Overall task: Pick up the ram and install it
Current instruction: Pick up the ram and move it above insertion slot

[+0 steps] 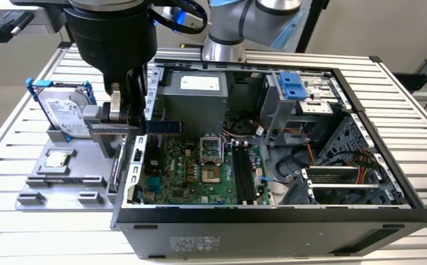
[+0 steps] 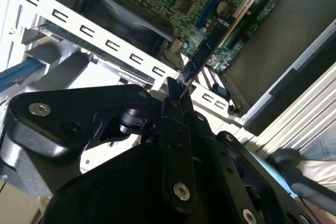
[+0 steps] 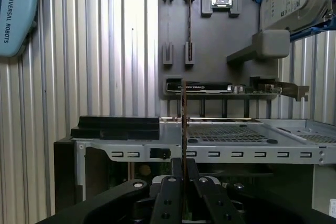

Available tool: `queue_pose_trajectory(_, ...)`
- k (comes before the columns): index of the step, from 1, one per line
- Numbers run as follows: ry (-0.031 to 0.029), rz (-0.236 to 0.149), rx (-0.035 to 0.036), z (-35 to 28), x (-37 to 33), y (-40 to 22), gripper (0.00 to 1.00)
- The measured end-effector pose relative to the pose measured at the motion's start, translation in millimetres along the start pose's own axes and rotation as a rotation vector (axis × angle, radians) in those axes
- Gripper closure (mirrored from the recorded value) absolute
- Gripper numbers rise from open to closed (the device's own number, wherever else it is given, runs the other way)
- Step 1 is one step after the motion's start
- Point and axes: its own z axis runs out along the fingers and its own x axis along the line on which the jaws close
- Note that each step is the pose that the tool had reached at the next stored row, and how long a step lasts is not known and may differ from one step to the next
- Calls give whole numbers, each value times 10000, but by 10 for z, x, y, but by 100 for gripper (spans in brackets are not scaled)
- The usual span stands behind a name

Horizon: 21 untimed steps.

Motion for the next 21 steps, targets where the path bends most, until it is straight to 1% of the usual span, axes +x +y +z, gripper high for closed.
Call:
queue_pose_trajectory(3, 1, -1, 0, 0, 0, -18, 100)
queue_pose_trajectory(5, 0, 0, 0, 0, -2, -54, 100)
queue_pose_trajectory(21, 0, 0, 0, -1, -5, -162, 100)
